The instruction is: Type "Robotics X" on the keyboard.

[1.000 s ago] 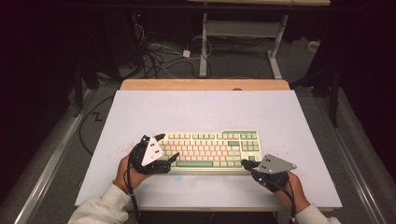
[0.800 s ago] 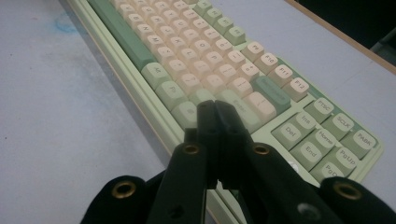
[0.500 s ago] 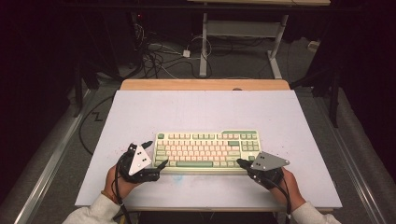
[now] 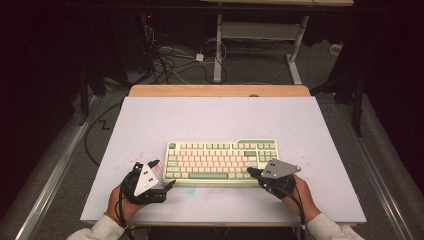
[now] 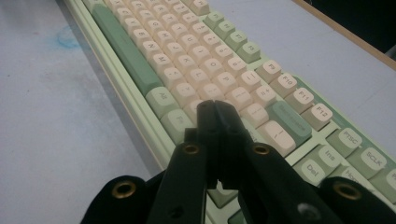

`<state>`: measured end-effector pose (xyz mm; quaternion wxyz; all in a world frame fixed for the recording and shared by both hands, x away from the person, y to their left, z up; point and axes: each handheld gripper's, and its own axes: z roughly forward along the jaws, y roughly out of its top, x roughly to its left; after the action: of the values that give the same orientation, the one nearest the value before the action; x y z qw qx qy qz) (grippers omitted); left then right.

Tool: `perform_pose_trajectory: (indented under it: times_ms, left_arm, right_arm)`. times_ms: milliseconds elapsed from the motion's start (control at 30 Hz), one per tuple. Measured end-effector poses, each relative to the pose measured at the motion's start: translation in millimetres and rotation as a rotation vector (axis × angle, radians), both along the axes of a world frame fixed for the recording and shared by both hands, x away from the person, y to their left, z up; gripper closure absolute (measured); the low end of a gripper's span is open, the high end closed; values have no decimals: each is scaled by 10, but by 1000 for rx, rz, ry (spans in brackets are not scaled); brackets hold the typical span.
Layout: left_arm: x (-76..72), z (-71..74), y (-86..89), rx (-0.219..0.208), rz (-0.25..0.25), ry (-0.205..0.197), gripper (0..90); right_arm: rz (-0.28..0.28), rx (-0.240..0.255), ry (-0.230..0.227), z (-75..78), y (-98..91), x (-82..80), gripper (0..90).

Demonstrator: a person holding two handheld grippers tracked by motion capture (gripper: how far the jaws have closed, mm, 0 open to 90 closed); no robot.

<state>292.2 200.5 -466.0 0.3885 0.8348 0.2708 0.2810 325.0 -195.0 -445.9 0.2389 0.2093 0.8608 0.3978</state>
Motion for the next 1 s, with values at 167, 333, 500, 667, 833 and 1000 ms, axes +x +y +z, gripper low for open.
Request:
perform_pose_trajectory:
  times_ms: [167,333,500,667,833,1000]
  left_arm:
    - [-2,-11,-2,13,0,15,191]
    - [1,-12,-6,12,1,18,193]
    - [7,-16,-11,19,-1,22,194]
    - [11,-18,-11,21,-5,25,194]
    - [17,-26,-17,27,-10,29,194]
    - [16,-28,-19,28,-12,31,194]
  right_arm:
    - [19,-3,2,36,103,68,900]
    - [35,-8,7,63,222,159,900]
    - [51,-17,23,73,366,246,900]
    - [60,-41,32,60,511,331,900]
    - [67,-50,45,65,638,430,900]
    - [65,-70,56,30,740,505,900]
